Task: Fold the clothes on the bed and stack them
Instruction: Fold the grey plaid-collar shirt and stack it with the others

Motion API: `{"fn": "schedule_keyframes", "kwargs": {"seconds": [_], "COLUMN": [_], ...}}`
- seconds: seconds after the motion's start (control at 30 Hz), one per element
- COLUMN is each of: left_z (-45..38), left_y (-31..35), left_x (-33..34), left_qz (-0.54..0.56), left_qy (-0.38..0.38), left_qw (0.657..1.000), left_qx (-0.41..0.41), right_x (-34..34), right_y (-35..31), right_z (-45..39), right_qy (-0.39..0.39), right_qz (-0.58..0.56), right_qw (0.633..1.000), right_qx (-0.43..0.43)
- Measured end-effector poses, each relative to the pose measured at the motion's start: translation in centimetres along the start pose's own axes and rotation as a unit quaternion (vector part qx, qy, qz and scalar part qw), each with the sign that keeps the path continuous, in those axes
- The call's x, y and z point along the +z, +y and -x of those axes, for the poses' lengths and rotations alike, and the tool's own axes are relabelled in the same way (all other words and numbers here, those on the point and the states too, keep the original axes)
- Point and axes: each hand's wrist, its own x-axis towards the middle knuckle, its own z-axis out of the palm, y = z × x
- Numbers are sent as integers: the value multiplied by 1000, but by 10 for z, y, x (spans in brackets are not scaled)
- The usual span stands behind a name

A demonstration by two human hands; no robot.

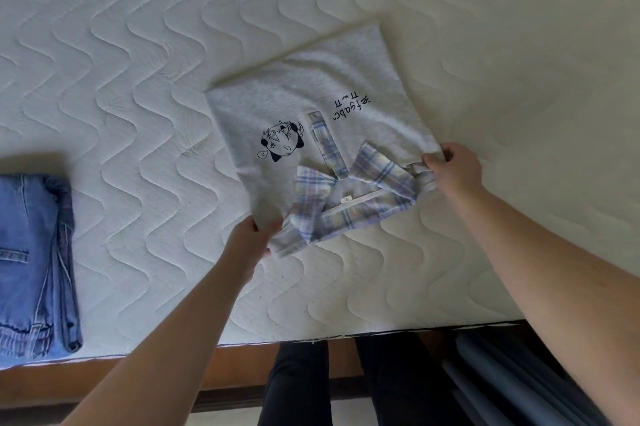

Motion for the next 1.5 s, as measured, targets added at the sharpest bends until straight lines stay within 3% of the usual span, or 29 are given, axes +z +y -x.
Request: {"fn": "schedule_keyframes", "kwargs": {"seconds": [0.33, 0.6, 0.73, 0.83, 0.97, 1.07, 1.2, 1.37, 1.43, 1.5], "left_z": [58, 96, 110, 109, 101, 90, 68, 32, 21, 9], "left_y": [-33, -44, -38, -22, 12, 51, 109, 151, 159, 166], "left_x": [120, 221, 263, 264, 236, 227, 247, 282, 290, 298], "left_qz": [90, 124, 41, -121, -366, -396, -426, -537, -544, -561], "left_qy": [-98, -107, -162, -240, -350, -396, -350, -271, -258, -252], "left_qw": [986, 974, 969, 947, 854, 827, 824, 716, 686, 633], "left_qx": [-96, -158, -182, -175, -121, -46, 135, 354, 408, 469], "right_x": [-59, -96, -120, -124, -108, -88, -63, -41, -34, -29], "right_y": [17, 32, 47, 67, 92, 109, 127, 138, 138, 139], "right_z": [-36, -65, -70, -54, -18, 14, 60, 112, 127, 139], "right_qy": [103, 133, 116, 71, 62, 77, 66, 33, 14, -2], "right_qz": [-46, -73, -27, -62, -113, -112, -127, -157, -169, -179], "right_qw": [994, 988, 993, 996, 991, 988, 980, 966, 958, 950], "right_qx": [1, -14, -15, 2, 41, 71, 142, 204, 233, 256]}}
